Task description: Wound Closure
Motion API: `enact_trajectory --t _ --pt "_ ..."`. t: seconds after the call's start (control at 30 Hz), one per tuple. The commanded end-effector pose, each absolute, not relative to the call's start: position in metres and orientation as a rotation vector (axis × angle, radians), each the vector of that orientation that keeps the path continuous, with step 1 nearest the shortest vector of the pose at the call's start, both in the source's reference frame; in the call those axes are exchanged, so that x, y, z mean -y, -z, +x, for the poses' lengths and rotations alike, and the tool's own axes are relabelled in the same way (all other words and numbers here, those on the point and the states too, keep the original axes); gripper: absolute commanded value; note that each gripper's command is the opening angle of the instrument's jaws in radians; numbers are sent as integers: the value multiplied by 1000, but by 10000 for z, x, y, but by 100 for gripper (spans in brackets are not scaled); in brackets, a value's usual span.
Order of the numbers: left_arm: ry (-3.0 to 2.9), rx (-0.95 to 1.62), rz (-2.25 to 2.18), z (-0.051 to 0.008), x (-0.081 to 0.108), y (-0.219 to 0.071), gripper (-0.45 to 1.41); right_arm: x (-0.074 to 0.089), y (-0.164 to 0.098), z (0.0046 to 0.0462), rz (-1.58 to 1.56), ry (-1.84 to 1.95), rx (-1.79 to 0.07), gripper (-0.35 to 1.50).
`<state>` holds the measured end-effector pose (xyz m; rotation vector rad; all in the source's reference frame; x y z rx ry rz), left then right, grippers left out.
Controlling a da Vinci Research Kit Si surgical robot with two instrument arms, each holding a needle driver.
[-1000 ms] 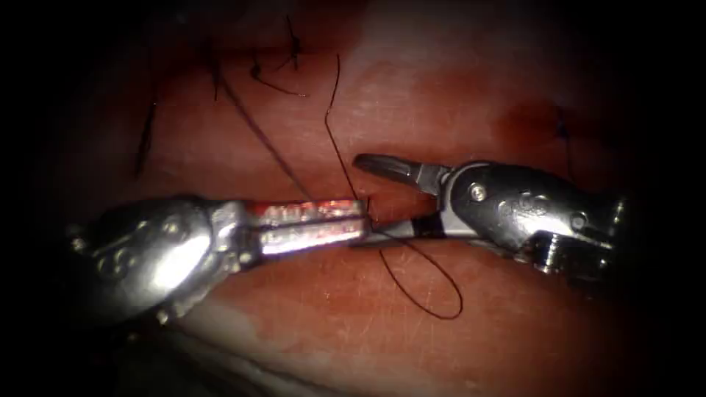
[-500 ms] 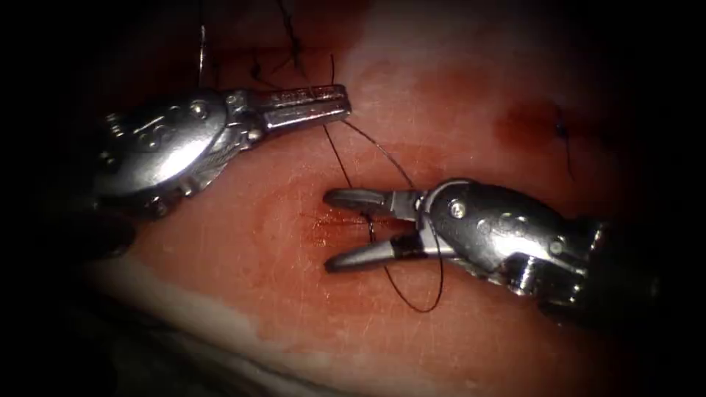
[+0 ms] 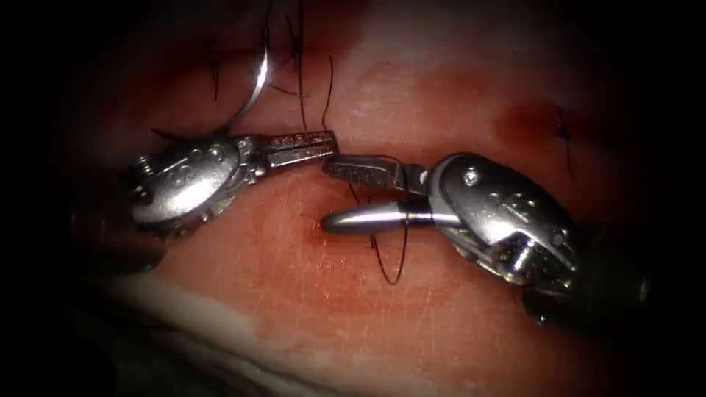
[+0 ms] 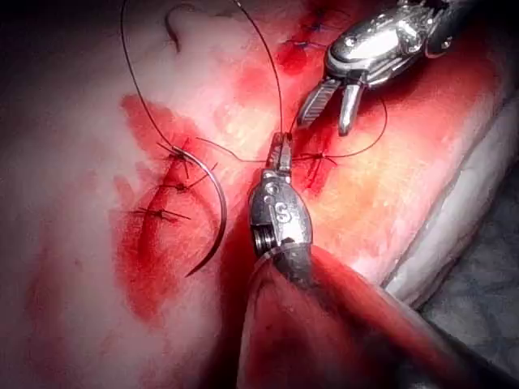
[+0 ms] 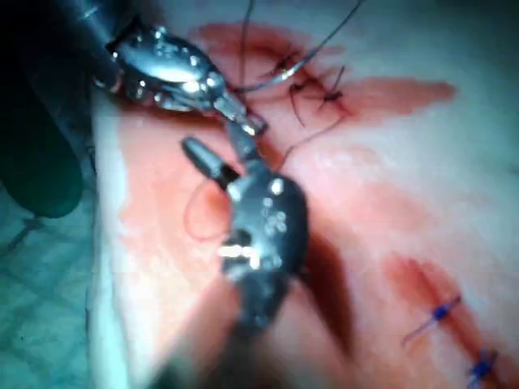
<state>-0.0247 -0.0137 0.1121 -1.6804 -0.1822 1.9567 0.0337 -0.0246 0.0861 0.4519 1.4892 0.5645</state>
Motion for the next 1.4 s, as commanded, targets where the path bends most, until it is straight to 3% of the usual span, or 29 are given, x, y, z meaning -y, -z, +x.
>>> enact_trajectory --t 0.03,0.37,0.73,1.07,1.2,1.27,1.33,1.4 --pt "-1955 190 -1680 -250 145 -1129 -45 247 -872 345 449 -585 -1487 36" --pt "-1956 202 -1679 -241 164 -1126 -45 238 -913 348 367 -941 -1384 38" --pt "-1956 206 -1681 -243 165 -1126 -45 239 -943 368 183 -1108 -1087 75" --pt "-1956 206 -1681 -243 166 -1126 -45 232 -955 406 169 -1106 -924 75" --pt "-1957 208 -1683 -241 166 -1125 -45 230 -963 422 173 -1101 -890 61" --pt "-1957 208 -1683 -240 167 -1125 -45 232 -967 423 173 -1096 -872 44" --pt "-1957 211 -1684 -238 167 -1124 -45 236 -969 417 173 -1075 -857 -35" --pt "-1957 212 -1685 -237 167 -1124 -45 236 -967 412 155 -1049 -852 -35"
